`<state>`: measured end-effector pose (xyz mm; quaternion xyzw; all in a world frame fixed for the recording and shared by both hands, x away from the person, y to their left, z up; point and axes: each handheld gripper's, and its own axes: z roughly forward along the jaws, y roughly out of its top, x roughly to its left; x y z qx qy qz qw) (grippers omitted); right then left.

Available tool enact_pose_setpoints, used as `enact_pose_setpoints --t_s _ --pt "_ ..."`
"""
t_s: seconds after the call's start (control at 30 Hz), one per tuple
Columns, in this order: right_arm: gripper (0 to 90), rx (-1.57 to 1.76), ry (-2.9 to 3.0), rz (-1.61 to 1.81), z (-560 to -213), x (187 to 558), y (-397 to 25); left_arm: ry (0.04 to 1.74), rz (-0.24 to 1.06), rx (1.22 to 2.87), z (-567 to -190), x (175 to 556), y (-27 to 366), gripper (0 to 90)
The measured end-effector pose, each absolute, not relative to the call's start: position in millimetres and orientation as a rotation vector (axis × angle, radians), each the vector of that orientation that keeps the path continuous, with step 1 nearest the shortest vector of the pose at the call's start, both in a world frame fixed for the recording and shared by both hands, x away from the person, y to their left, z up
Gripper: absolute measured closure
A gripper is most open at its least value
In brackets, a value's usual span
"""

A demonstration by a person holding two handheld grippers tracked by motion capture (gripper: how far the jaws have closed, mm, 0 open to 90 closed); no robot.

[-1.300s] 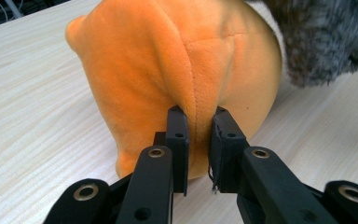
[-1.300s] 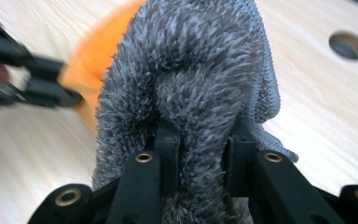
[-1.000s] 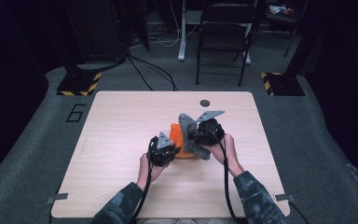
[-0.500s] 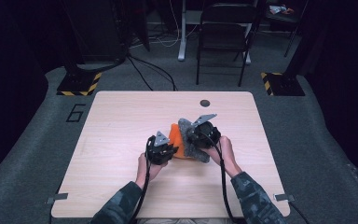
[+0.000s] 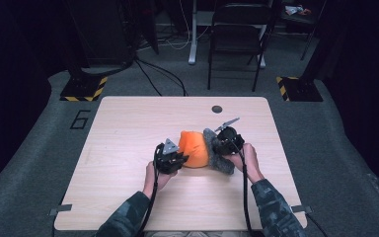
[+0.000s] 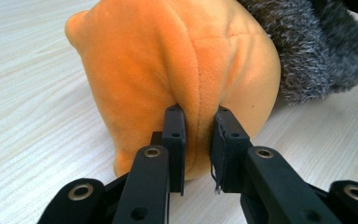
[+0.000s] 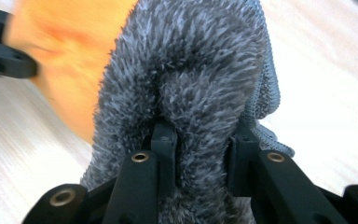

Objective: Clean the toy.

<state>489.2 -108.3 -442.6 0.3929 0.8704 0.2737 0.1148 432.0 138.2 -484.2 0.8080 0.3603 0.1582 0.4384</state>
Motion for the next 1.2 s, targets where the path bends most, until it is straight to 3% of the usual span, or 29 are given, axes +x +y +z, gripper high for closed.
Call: enact_pose_setpoints --t_s 0.5,0.7,0.9,1.07,1.2 --pt "69.0 1.301 2.579 0.684 -486.7 503.7 -117.1 0.893 0.415 2.012 -485.3 431.1 137.9 76.8" --pt "70.3 1.233 2.535 0.638 -469.0 500.0 -116.4 0.894 0.419 2.009 -485.3 430.8 139.1 76.3" --pt "71.1 1.144 2.434 0.824 -427.4 490.3 -121.3 0.888 0.426 2.013 -485.5 429.5 138.0 76.0" --pt "70.8 1.024 2.433 1.072 -401.7 470.3 -99.6 0.879 0.440 2.031 -484.7 429.1 135.7 76.0" --pt "70.5 0.941 2.449 1.062 -400.9 459.2 -77.2 0.880 0.445 2.022 -485.5 427.3 134.5 76.0"
